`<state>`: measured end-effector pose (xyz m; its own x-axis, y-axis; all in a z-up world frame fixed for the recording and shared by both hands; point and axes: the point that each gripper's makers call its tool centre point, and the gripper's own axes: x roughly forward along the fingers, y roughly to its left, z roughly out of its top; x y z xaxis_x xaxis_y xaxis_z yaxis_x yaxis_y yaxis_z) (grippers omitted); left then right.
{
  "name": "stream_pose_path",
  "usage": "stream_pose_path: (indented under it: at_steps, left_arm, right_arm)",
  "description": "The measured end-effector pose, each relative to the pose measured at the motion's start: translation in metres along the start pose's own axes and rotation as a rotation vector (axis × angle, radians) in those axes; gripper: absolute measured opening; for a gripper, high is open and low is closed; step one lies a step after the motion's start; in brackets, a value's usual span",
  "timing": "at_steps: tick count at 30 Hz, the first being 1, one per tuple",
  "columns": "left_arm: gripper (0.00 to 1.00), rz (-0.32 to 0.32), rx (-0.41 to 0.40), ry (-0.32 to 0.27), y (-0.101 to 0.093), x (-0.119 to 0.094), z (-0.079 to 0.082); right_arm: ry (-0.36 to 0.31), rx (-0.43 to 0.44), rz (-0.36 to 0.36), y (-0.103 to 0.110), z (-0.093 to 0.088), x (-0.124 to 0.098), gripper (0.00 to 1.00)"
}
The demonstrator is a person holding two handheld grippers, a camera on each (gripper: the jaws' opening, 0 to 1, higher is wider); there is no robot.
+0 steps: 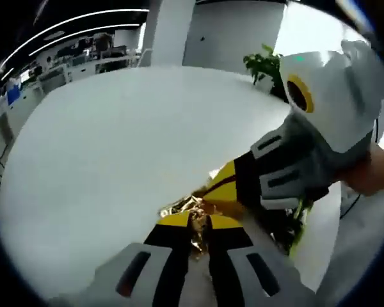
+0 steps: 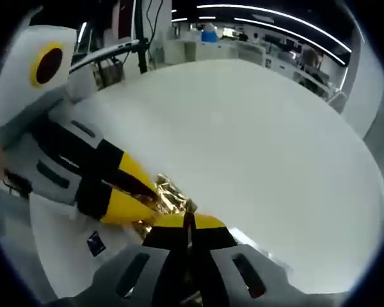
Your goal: Arrange the skincare products in the storage area until every visible bottle or jar stands upright without overlapping.
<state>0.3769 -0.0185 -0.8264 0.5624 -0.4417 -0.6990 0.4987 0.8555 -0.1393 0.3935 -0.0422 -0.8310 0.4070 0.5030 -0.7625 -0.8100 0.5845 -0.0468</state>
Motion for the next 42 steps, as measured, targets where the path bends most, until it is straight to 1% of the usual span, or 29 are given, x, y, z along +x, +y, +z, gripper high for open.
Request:
stream_pose_path:
  at_steps: [1, 2, 3, 7, 10, 13, 17, 22, 30, 34, 37, 38, 39, 40, 41, 42]
  left_arm:
    - [0.08, 0.010, 0.001, 0.010, 0.001, 0.001, -0.001]
    - [0.08, 0.003, -0.004, -0.002, 0.000, 0.001, 0.001]
    - [0.08, 0.003, -0.016, 0.000, 0.001, 0.001, 0.000]
    - [0.08, 0.001, -0.002, 0.008, 0.002, 0.001, -0.001]
    - [0.08, -0.003, -0.007, 0.011, 0.004, 0.002, 0.000]
    - [0.08, -0.008, 0.001, 0.012, 0.005, 0.002, 0.000]
    - [0.08, -0.019, 0.004, 0.012, 0.003, 0.002, 0.000]
    - [0.08, -0.043, 0.033, 0.013, 0.002, 0.002, 0.000]
    - [0.10, -0.108, 0.109, 0.032, 0.000, 0.003, -0.001]
    - [0.11, -0.144, 0.144, 0.043, -0.003, 0.002, -0.002]
    - [0.11, -0.161, 0.176, 0.048, -0.002, 0.002, -0.002]
    - [0.12, -0.166, 0.185, 0.053, -0.003, 0.002, -0.003]
    - [0.13, -0.164, 0.211, 0.057, -0.002, 0.001, -0.001]
    - [0.15, -0.160, 0.222, 0.053, -0.001, 0.000, 0.000]
    - [0.19, -0.154, 0.219, 0.034, 0.000, -0.002, 0.005]
    - [0.19, -0.156, 0.200, 0.011, 0.001, -0.004, 0.010]
  right_arm:
    - [0.000, 0.006, 0.002, 0.000, 0.000, 0.000, 0.02]
    - [-0.002, 0.007, 0.002, 0.000, 0.000, -0.001, 0.02]
    - [-0.004, 0.007, 0.000, 0.000, 0.001, -0.001, 0.03]
    - [-0.016, -0.007, -0.003, -0.001, 0.003, -0.003, 0.04]
    - [-0.029, -0.013, -0.010, -0.003, 0.005, -0.005, 0.03]
    - [-0.053, -0.003, -0.006, -0.003, 0.010, -0.008, 0.06]
    - [-0.066, -0.012, -0.012, -0.004, 0.014, -0.011, 0.06]
    - [-0.089, -0.004, -0.020, -0.006, 0.021, -0.017, 0.08]
    - [-0.133, 0.009, -0.027, -0.006, 0.028, -0.034, 0.08]
    - [-0.134, -0.001, -0.027, -0.003, 0.024, -0.036, 0.09]
    - [-0.107, -0.037, -0.021, 0.000, 0.016, -0.033, 0.10]
    - [-0.091, -0.063, -0.020, 0.002, 0.012, -0.031, 0.10]
    - [-0.080, -0.077, -0.016, 0.006, 0.008, -0.031, 0.09]
    - [-0.080, -0.083, -0.014, 0.008, 0.006, -0.031, 0.09]
    - [-0.079, -0.089, -0.011, 0.011, 0.004, -0.031, 0.09]
    - [-0.077, -0.085, -0.004, 0.014, 0.002, -0.033, 0.09]
